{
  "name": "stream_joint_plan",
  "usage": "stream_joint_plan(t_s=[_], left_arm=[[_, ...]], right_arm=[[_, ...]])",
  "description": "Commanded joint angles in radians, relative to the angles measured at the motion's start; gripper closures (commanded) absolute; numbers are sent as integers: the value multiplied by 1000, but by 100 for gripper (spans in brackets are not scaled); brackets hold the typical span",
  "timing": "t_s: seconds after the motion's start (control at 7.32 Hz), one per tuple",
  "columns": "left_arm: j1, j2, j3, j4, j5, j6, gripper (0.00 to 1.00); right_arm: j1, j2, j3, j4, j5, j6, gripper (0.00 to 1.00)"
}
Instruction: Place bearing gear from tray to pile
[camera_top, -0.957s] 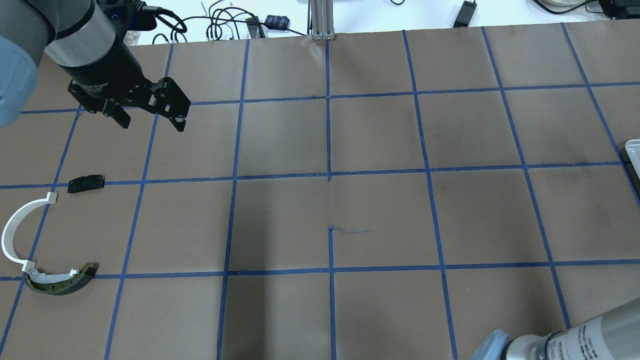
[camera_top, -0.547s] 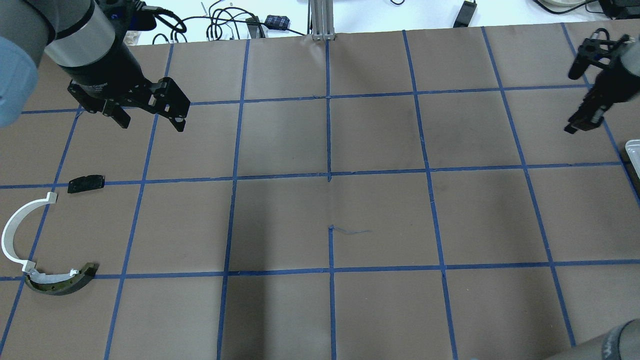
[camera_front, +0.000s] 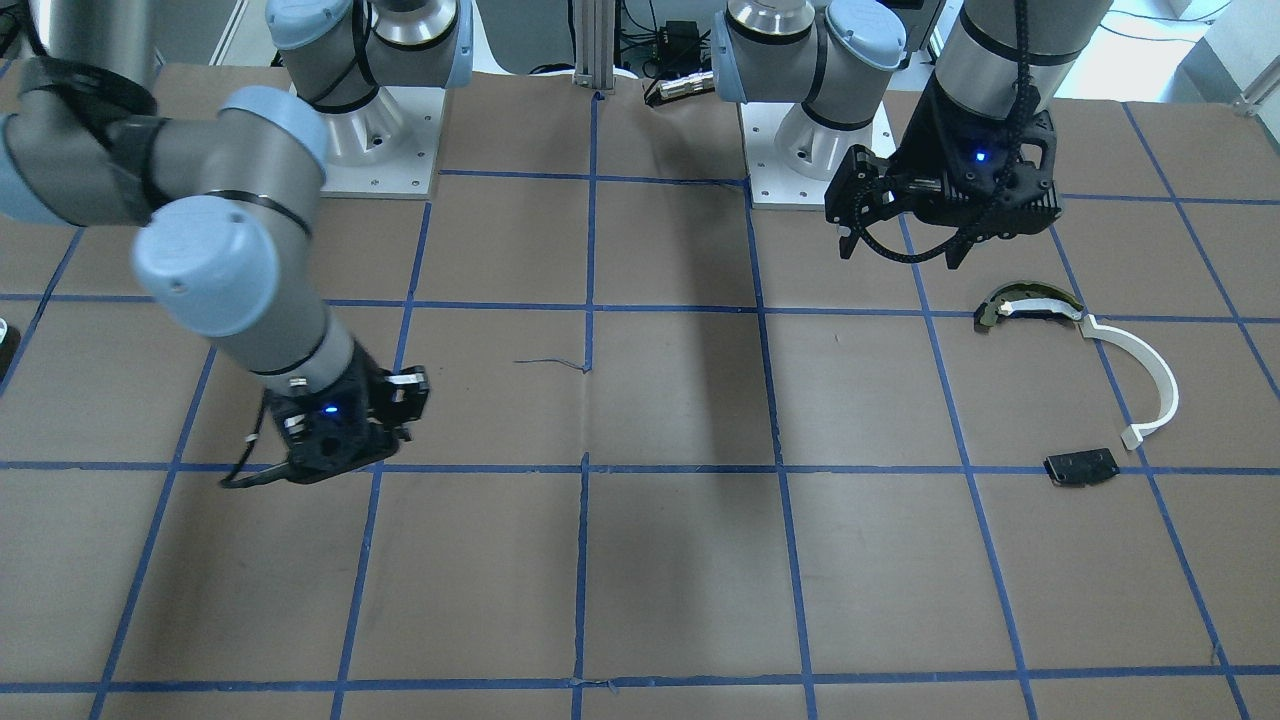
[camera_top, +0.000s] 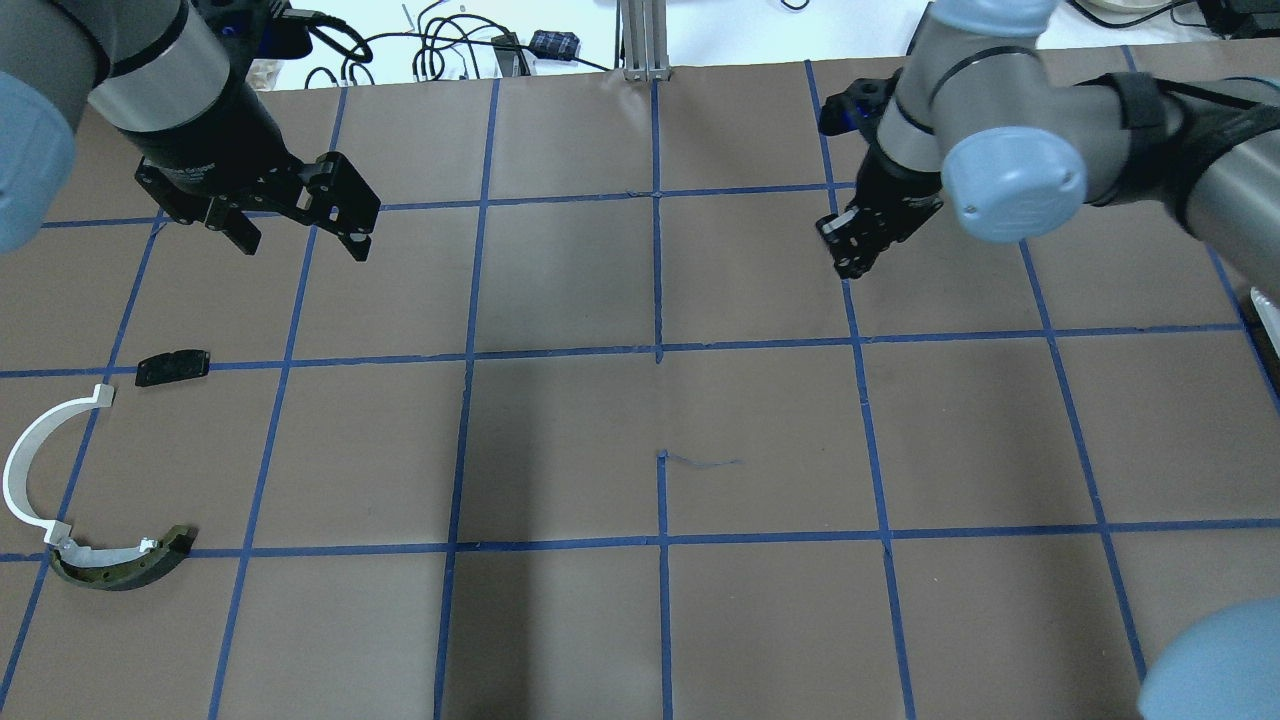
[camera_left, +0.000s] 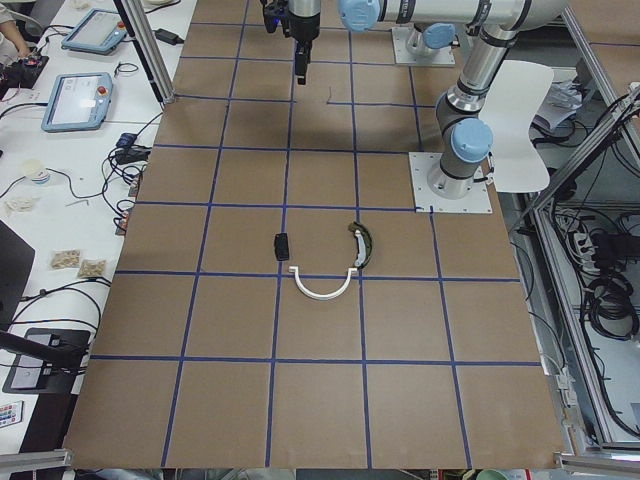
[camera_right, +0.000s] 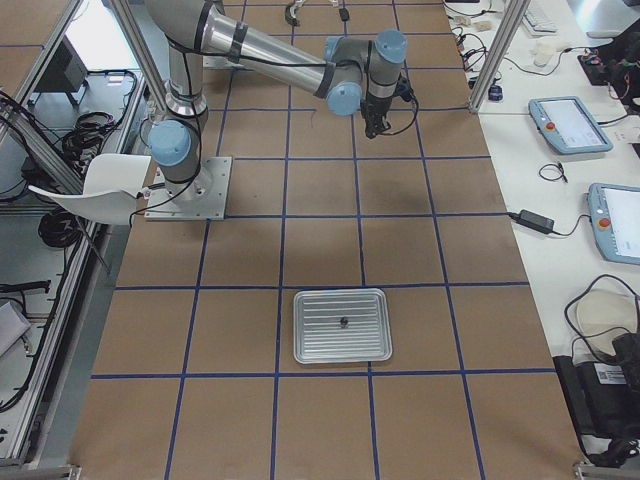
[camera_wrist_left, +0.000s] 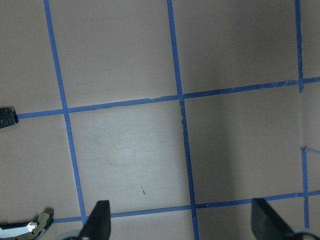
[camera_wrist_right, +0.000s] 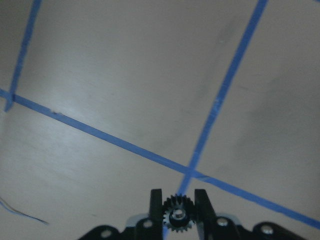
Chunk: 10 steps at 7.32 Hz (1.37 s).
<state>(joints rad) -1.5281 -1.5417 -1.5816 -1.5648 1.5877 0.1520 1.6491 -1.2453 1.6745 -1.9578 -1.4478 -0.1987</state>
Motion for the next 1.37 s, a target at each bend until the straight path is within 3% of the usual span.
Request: stream_joint_plan(t_s=[0.0,0.41,0.55,0.68,0.82,0.96,1.09,1.23], left_arm=[[0,0,0,0,0,0,0],[0,2,0,2,1,0,0],[3,2,-1,2,0,1,0],[2,-1,-3,2,-2,1,0],[2,6,-1,0,-3,6,0],[-1,11,-5,-9,-2,6,0],[-7,5,-18,-12,-12,3,0],[-17,-12,-38,2,-11,-27,0]], right_arm=[[221,97,1,-116,46,391,100],[323,191,2,-160,44,544,100],[351,191,4,-165,38,588,39],[369,188,2,-186,32,629,7],[362,182,1,-211,20,612,0],[326,164,-4,-211,-26,563,0],[222,108,-4,-199,-87,401,0],[86,49,4,-167,-80,293,0]])
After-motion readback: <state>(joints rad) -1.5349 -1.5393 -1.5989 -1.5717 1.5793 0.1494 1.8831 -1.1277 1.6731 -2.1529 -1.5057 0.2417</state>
